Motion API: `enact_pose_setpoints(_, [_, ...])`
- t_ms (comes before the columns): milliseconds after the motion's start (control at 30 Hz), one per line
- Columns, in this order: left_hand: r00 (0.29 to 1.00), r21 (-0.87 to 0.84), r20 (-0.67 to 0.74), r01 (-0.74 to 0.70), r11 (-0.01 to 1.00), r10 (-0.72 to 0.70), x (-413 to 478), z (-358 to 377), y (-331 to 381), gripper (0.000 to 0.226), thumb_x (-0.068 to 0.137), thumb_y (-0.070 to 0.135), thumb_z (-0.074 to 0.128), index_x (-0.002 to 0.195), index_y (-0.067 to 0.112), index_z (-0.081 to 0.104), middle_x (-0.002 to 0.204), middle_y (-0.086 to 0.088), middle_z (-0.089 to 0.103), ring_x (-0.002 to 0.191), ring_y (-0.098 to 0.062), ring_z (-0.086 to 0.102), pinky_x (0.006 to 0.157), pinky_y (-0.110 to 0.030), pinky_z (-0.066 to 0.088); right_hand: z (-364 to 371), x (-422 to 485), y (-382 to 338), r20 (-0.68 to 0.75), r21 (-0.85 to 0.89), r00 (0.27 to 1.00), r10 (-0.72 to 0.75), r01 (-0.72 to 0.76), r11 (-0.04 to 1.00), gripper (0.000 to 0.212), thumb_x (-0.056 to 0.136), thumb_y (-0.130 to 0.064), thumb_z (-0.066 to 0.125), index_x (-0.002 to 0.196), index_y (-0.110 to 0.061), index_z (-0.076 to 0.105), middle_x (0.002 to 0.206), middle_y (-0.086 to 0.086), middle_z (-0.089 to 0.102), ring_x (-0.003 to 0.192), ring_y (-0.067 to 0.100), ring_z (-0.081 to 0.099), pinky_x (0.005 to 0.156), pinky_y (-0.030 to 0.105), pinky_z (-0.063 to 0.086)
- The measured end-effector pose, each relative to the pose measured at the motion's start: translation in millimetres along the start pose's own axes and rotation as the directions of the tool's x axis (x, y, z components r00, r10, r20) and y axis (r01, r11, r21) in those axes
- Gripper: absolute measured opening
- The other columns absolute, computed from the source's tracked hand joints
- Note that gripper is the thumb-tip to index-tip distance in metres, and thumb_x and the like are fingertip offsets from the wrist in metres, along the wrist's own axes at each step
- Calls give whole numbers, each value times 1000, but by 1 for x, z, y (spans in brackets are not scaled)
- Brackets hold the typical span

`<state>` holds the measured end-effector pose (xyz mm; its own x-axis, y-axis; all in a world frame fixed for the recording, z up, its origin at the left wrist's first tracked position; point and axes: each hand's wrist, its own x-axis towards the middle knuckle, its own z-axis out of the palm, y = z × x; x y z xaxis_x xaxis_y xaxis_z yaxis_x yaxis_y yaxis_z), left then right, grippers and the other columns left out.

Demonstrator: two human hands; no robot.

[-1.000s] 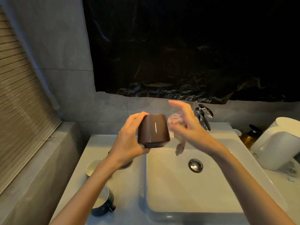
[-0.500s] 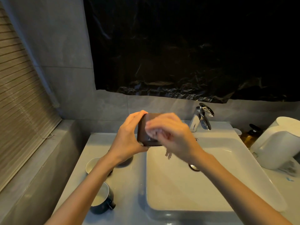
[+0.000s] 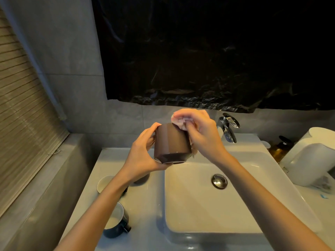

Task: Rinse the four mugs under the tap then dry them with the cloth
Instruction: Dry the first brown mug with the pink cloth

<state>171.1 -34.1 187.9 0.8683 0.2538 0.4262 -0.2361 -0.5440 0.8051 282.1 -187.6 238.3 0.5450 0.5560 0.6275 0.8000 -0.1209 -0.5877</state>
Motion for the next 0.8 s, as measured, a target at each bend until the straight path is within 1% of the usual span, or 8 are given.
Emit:
enact_pose_setpoints(100, [1000, -52, -13, 27, 998, -28, 0, -1, 1, 102, 54, 13, 92, 136, 35, 37, 132, 10, 49, 119, 2, 50, 93, -13, 44, 2, -12, -6, -13, 21, 999, -47, 48, 999, 36, 88, 10, 49, 104, -16, 69, 110, -10, 66, 110, 13, 52, 93, 24, 41])
enact_pose_setpoints(233, [996, -61, -50, 64, 996, -68, -1, -7, -2, 103, 53, 11, 92, 128, 49, 32, 130, 24, 44, 115, 12, 49, 89, -10, 44, 2, -46, -13, 59, 56, 978, -199, 196, 979, 30, 87, 13, 55, 97, -10, 73, 106, -7, 69, 106, 10, 54, 88, 26, 44])
enact_pose_setpoints(333, [997, -76, -23, 70, 995, -72, -3, -2, 1, 103, 54, 9, 92, 129, 48, 32, 130, 26, 46, 118, 10, 48, 92, -11, 44, 0, -26, -4, 30, 66, 995, -91, 89, 994, 35, 85, 12, 52, 99, -14, 72, 106, -10, 68, 108, 10, 54, 91, 26, 43])
enact_pose_setpoints(433, [999, -98, -18, 46, 994, -48, -3, 5, 11, 90, 56, 2, 89, 119, 45, 40, 115, 37, 53, 111, 8, 53, 84, -9, 45, 2, -6, 0, -44, 78, 998, 40, -36, 996, 36, 88, 8, 51, 101, -19, 71, 107, -13, 66, 110, 11, 54, 92, 35, 47])
enact_pose_setpoints(533, [998, -159, -30, 47, 986, -53, -1, 1, 11, 85, 57, 4, 88, 121, 37, 45, 116, 27, 57, 113, -3, 57, 85, -16, 50, 0, -25, -4, -34, 100, 999, -40, 43, 994, 35, 86, 13, 53, 98, -14, 72, 106, -8, 68, 110, 15, 56, 91, 32, 47])
enact_pose_setpoints(633, [995, -166, -46, 80, 983, -89, 0, -5, 4, 92, 56, 4, 89, 123, 44, 40, 115, 40, 52, 112, 7, 54, 83, -11, 48, -4, -49, -6, 18, 118, 991, -132, 129, 985, 29, 88, 10, 56, 98, -12, 73, 105, -6, 69, 109, 14, 58, 90, 30, 46])
enact_pose_setpoints(700, [995, -163, -28, 95, 982, -101, 0, -6, 4, 96, 56, 3, 89, 126, 44, 38, 115, 42, 50, 113, 10, 53, 84, -11, 47, -4, -39, 0, 17, 122, 996, -85, 83, 989, 32, 88, 10, 54, 99, -14, 73, 106, -6, 69, 110, 15, 58, 92, 34, 47])
enact_pose_setpoints(800, [996, -164, 22, 89, 982, -87, 0, -1, 11, 95, 56, -1, 87, 125, 42, 38, 114, 42, 51, 113, 10, 51, 82, -9, 47, 0, -6, 7, -43, 191, 995, 85, -75, 979, 33, 88, 4, 49, 101, -16, 71, 106, -7, 68, 109, 15, 60, 92, 41, 50])
